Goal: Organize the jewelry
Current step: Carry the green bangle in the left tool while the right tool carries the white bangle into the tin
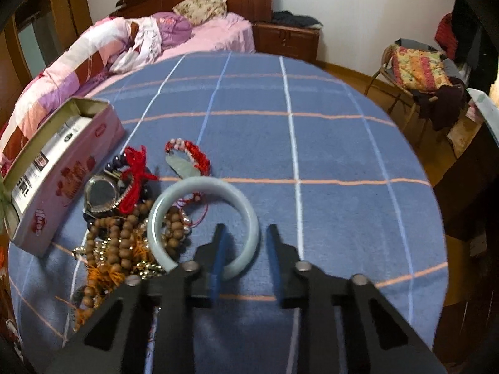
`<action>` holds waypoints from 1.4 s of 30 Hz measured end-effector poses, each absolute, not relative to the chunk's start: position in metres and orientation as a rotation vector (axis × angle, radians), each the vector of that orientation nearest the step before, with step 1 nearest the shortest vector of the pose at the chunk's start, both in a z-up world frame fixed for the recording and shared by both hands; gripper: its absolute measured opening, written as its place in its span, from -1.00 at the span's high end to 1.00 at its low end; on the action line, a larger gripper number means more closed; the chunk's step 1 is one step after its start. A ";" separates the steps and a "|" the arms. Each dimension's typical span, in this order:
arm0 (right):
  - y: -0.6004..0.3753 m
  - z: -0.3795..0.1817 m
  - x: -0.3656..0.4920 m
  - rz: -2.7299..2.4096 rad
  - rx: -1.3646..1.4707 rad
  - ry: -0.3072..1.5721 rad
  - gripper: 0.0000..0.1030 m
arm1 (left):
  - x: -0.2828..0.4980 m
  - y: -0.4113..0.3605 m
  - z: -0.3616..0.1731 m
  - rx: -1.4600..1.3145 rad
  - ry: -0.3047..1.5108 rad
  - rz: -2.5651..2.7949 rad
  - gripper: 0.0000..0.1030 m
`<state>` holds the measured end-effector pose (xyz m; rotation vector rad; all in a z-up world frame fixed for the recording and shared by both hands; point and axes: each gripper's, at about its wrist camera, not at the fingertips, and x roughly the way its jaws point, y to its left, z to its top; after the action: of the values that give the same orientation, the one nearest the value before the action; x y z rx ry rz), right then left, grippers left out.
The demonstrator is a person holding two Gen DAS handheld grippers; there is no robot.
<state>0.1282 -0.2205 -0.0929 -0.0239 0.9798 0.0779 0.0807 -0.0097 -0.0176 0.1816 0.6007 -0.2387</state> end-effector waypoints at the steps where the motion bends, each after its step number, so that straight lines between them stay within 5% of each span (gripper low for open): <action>1: -0.221 -0.093 0.128 0.072 -0.034 0.974 0.63 | 0.083 -0.007 -0.018 0.179 0.603 -0.233 0.89; 6: -0.230 -0.088 0.124 0.094 0.003 0.962 0.76 | 0.092 0.007 -0.023 0.162 0.623 -0.212 0.89; 42: -0.117 -0.026 0.171 0.250 -0.122 0.848 0.75 | 0.156 0.062 -0.027 0.129 0.689 -0.123 0.89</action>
<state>0.1709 -0.1175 -0.0265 -0.1220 0.8484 0.2496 0.1555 0.0620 -0.0274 0.1295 0.6889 -0.1233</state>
